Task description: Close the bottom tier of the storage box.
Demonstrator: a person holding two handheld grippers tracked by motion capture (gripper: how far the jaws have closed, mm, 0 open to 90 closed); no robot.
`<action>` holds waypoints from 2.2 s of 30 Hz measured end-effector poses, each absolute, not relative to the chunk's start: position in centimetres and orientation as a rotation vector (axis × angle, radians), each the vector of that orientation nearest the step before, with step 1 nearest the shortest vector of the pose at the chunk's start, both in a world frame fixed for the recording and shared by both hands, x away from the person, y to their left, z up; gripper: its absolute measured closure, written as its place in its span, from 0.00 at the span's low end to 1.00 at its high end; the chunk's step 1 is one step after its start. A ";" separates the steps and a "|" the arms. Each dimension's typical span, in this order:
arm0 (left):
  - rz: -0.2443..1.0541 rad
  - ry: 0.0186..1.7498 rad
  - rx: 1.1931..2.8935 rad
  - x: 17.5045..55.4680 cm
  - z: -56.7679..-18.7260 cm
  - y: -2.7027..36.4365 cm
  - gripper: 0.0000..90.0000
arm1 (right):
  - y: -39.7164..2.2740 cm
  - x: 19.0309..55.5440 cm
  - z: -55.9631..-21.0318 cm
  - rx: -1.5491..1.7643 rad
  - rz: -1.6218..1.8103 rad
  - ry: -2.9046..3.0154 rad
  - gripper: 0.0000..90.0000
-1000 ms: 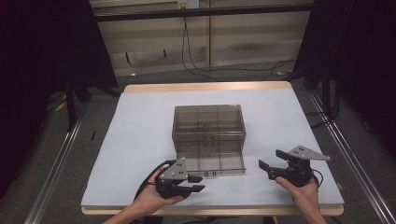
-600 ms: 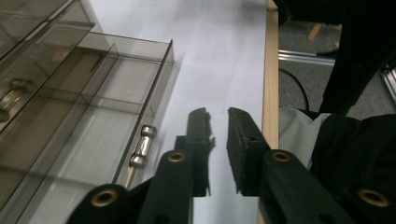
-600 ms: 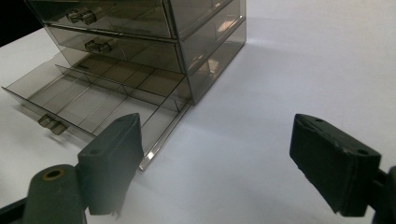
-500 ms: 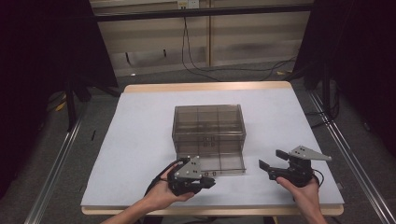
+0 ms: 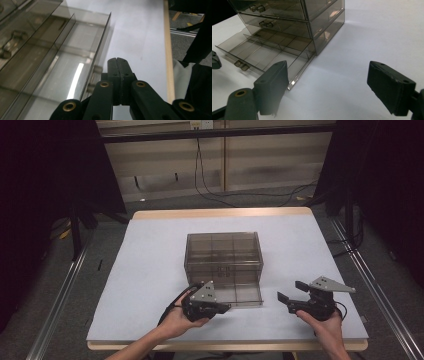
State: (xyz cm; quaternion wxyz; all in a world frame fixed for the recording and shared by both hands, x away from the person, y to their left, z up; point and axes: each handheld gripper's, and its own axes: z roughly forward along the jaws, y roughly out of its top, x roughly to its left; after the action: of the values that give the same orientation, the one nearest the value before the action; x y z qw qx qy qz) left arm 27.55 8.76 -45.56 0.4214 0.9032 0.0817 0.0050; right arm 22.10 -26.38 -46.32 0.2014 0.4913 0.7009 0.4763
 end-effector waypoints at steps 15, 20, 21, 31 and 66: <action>0.062 0.246 2.292 28.1 -46.6 9.6 1.00 | -26.0 22.2 -46.3 1.357 1.320 1.980 0.19; 0.070 0.263 2.318 28.1 -46.9 10.0 1.00 | -26.0 22.1 -46.3 1.354 1.324 1.984 0.19; 0.078 0.265 2.334 28.2 -46.8 10.0 1.00 | -26.0 22.1 -46.3 1.353 1.323 1.986 0.19; 0.081 0.283 2.317 28.2 -47.0 9.9 1.00 | -25.9 22.1 -46.3 1.351 1.326 1.991 0.19; 0.087 0.312 2.295 28.8 -47.2 9.7 1.00 | -25.8 22.1 -46.3 1.343 1.333 1.995 0.18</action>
State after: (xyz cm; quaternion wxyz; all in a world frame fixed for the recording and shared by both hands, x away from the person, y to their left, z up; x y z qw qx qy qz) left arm 28.82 9.68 -47.18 0.4004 0.9074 0.1232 0.0345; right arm 22.13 -25.78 -46.30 0.1947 0.4790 0.7117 0.4754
